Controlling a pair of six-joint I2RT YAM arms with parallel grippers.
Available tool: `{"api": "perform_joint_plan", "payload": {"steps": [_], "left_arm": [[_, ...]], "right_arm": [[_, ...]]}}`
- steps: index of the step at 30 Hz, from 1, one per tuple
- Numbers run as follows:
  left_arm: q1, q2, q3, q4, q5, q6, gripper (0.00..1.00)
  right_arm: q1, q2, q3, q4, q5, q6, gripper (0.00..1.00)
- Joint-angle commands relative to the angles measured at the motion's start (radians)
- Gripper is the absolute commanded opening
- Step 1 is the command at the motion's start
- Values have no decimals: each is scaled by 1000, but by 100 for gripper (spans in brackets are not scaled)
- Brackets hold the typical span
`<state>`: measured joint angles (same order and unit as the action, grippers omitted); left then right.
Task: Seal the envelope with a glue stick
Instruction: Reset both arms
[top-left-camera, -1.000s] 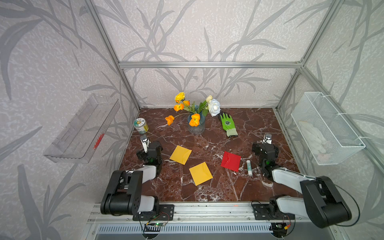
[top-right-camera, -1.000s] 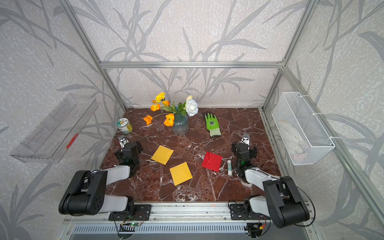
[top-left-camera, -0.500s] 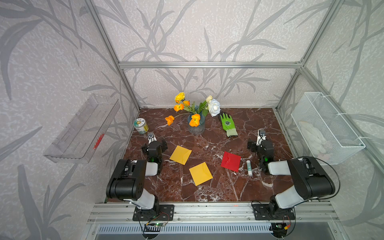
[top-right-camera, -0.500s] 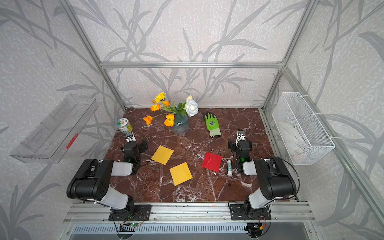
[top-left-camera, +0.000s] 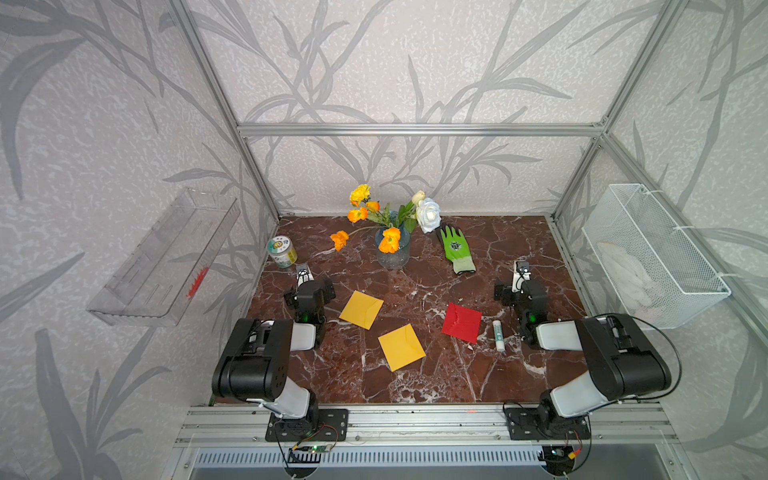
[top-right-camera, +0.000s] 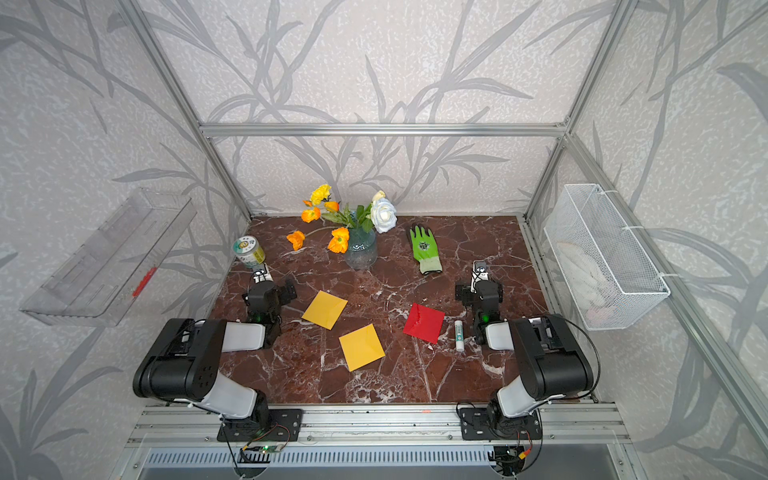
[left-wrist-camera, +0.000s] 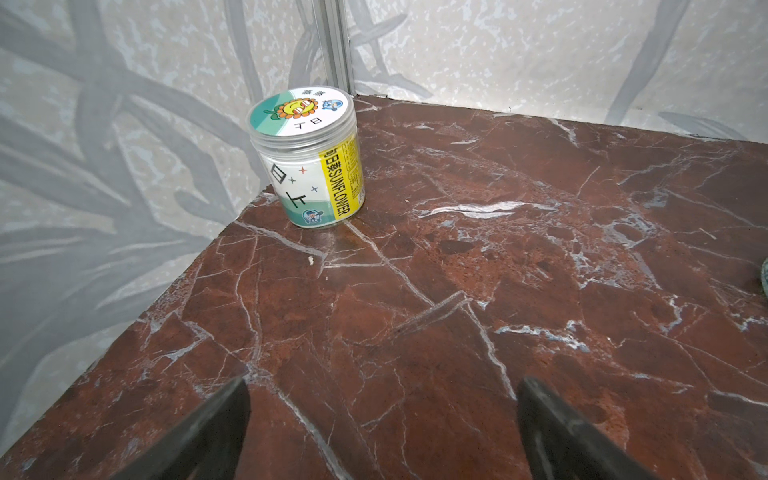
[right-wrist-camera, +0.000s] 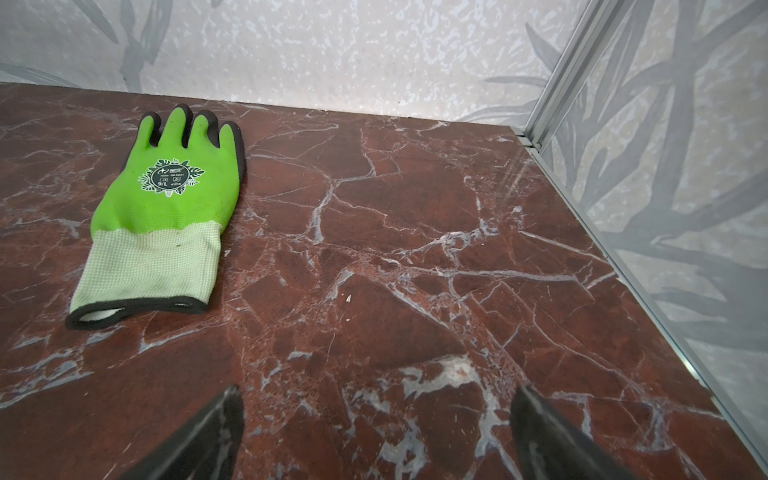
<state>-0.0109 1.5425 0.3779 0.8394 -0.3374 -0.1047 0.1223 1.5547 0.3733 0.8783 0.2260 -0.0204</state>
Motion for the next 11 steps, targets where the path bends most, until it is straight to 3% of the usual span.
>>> {"api": "perform_joint_plan", "payload": {"steps": [1, 11], "left_arm": [[3, -21, 15, -8, 10, 7, 100], [3, -22, 17, -10, 10, 7, 100]], "right_arm": [[2, -20, 15, -12, -5, -6, 99], [2, -19, 15, -15, -5, -6, 99]]}}
